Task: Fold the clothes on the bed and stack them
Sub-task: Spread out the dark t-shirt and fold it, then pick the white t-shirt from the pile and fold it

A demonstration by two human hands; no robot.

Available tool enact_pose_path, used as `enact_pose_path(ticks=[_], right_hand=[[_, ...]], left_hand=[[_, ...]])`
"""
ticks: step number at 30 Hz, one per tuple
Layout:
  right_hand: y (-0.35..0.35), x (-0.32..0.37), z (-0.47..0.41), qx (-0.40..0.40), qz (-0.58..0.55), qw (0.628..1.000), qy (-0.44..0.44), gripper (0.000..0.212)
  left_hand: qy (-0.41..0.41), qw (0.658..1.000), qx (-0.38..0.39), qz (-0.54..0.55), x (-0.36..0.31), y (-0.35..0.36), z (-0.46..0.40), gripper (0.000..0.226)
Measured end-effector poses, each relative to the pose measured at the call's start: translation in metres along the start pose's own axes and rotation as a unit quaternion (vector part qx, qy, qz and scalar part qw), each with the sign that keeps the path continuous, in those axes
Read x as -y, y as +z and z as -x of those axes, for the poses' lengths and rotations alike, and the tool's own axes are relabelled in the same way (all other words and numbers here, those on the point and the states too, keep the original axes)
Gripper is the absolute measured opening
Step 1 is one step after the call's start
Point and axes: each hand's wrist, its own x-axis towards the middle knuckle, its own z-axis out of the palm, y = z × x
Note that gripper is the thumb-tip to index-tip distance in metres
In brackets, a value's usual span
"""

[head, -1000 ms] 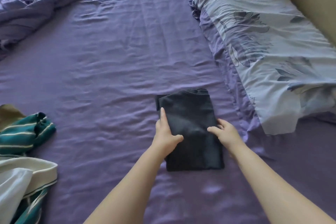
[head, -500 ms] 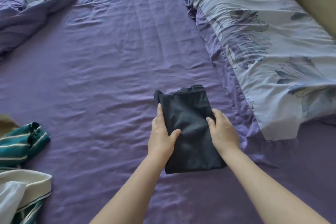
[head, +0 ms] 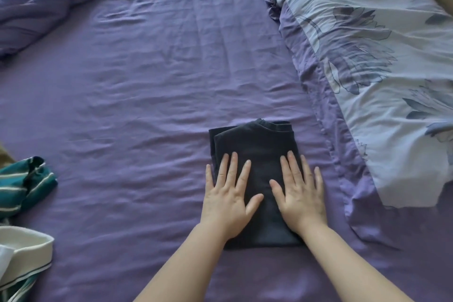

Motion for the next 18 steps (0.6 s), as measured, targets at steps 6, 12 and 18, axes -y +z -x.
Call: enact_pose_path(ticks=[6,12,18], right_hand=[[-0.008,0.004,-0.001,0.063,0.05,0.997,0.02,0.064],[-0.039,0.054,0.048,0.051,0.024,0.998,-0.024,0.055],[-0.042,0.131,0.11,0.128,-0.017,0.991,-0.029,0.058]], left_hand=[[-0.013,0.998,0.061,0.031,-0.007,-0.016,-0.001,0.072],[-0.055,0.989,0.113,0.072,0.003,-0.043,0.059,0.06],[-0.088,0.977,0.189,0.047,0.045,-0.059,0.15,0.053]])
